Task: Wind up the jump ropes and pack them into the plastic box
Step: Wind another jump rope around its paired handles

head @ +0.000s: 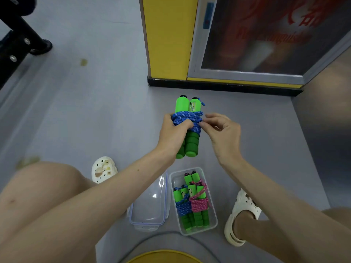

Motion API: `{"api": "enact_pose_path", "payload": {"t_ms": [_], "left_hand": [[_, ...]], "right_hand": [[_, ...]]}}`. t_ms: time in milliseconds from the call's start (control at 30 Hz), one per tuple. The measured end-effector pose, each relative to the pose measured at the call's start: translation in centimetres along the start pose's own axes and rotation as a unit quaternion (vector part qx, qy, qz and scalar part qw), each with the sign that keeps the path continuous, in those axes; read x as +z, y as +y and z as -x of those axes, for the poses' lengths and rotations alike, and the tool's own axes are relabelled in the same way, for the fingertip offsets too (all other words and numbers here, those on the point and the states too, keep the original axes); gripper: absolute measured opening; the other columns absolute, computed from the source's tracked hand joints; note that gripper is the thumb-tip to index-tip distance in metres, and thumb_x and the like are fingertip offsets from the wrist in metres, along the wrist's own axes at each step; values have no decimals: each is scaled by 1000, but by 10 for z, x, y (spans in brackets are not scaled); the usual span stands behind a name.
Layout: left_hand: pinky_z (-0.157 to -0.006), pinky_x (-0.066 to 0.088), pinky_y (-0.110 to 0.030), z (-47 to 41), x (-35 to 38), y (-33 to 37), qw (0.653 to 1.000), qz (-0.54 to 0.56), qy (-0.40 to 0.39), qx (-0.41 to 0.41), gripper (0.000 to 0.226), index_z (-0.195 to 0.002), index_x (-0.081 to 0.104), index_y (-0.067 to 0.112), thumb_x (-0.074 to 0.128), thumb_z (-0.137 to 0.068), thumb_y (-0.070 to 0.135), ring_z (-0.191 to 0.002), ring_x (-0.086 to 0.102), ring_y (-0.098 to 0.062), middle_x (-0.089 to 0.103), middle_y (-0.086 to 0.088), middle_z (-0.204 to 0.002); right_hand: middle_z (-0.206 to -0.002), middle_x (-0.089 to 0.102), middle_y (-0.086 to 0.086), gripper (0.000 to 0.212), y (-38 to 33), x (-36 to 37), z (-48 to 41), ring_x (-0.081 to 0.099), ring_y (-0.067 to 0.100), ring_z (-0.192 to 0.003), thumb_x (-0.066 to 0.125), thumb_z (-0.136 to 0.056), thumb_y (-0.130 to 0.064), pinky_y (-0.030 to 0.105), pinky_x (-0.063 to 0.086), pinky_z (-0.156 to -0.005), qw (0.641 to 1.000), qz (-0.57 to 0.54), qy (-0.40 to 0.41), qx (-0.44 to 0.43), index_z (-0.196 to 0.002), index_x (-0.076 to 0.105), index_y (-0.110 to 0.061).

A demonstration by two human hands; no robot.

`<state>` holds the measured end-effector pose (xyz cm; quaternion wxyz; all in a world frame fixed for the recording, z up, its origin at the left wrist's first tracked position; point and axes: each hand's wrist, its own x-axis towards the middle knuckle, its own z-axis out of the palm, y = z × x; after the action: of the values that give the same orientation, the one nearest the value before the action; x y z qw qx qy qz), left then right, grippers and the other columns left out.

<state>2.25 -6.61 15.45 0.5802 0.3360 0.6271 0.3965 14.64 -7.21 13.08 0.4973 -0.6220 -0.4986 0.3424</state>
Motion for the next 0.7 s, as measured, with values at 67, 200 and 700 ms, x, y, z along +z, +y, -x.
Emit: {"api": "enact_pose_path", "payload": {"t_ms": [67, 200, 700], "left_hand": [[-57, 47, -25, 2, 2, -1, 1000, 13, -10, -14, 32, -113, 49, 21, 63, -84, 17, -76, 62, -14, 63, 0, -97], [-54, 50, -26, 4, 4, -1, 998, 33, -30, -43, 30, -113, 52, 18, 61, -85, 18, -71, 64, -19, 66, -7, -97], [-86, 22, -26, -8, 7, -7, 887, -370, 20, 274, 26, -109, 55, 25, 63, -85, 20, -105, 40, -13, 38, 5, -103]], "right_hand": [[-98, 65, 8, 9, -2, 1, 2, 63, 12, -84, 73, -78, -3, 18, 52, -76, 994, -80, 12, 70, -83, 71, -11], [-85, 65, 6, 11, -9, 0, 3, 62, 15, -80, 68, -81, -5, 33, 53, -82, 928, -285, -13, 242, -78, 61, -12], [-78, 67, 10, 24, -8, -2, 7, 65, 20, -70, 60, -86, 3, 30, 56, -56, 861, -389, -48, 324, -73, 47, -13]]}}
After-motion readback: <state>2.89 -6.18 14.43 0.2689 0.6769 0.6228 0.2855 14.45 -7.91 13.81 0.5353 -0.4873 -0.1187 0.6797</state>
